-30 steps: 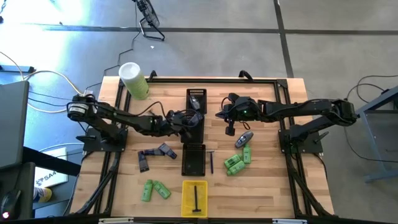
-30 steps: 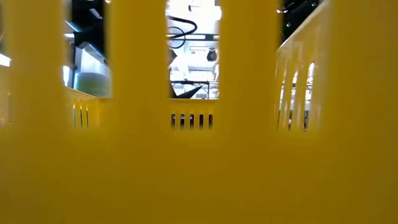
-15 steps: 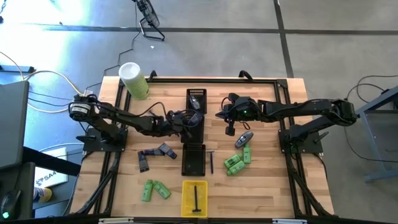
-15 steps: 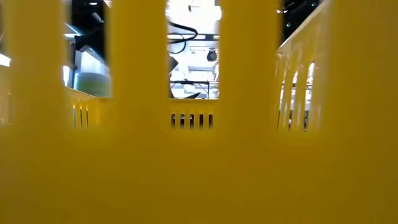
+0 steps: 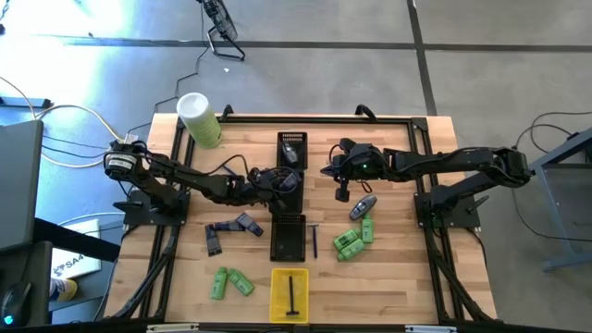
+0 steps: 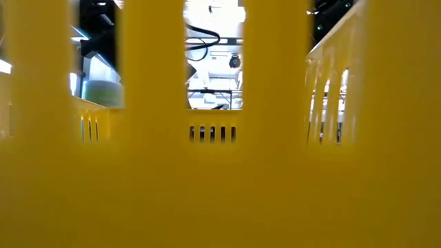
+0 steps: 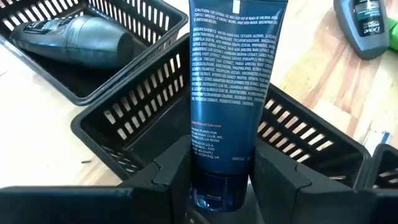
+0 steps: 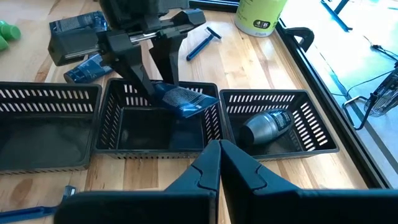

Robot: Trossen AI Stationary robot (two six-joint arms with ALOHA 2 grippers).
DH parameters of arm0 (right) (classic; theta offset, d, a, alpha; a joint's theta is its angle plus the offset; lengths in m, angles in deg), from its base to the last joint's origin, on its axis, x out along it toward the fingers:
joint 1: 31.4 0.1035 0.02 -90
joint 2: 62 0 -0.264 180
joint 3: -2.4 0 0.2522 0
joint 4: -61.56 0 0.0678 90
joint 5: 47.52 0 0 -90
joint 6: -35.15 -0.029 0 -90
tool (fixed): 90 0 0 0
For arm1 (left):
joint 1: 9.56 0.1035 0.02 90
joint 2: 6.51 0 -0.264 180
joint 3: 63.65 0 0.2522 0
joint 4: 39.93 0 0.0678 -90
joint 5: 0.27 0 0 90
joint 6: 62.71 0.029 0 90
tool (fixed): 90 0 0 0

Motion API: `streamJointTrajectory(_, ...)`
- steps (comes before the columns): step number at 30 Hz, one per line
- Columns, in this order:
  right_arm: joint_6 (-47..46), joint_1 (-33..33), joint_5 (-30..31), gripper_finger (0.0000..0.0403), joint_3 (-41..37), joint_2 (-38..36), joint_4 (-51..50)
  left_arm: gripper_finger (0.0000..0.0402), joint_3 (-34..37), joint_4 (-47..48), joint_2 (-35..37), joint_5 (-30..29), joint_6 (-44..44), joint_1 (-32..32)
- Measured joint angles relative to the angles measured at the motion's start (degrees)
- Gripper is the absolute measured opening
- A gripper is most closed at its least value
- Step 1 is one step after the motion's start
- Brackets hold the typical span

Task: Pick & Place Travel size toiletries
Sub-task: Put the dark blue shave butter bottle into the center black bin, then put the green shampoo bottle into the bottom black bin

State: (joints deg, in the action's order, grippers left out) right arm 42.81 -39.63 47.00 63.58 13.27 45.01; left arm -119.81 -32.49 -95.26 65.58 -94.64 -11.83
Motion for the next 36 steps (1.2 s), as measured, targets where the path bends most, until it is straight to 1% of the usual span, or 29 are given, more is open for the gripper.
streamJointTrajectory(11,-0.1,0.0,0.0,0.0003,0.0,0.0,0.0,0.0138,0.0,0.4,0.0,0.1,0.2,0.0)
streamJointTrajectory(14,-0.1,0.0,0.0,0.0003,0.0,0.0,0.0,0.0152,0.0,0.5,0.0,0.2,0.2,0.0)
streamJointTrajectory(20,-0.1,0.0,0.0,0.0003,0.0,0.0,0.0,0.0198,0.0,0.2,0.0,0.2,0.5,0.0)
streamJointTrajectory(24,-0.1,0.0,0.0,0.0003,0.0,0.0,0.0,0.0208,0.0,-0.3,0.0,0.2,1.2,0.0)
streamJointTrajectory(28,-0.1,0.0,0.0,0.0003,0.0,0.0,0.0,0.02,0.0,-1.0,0.7,0.2,3.7,0.0)
streamJointTrajectory(36,-0.1,0.0,0.0,0.0003,0.0,0.0,-0.3,0.0153,0.0,-0.9,4.8,0.1,9.2,0.0)
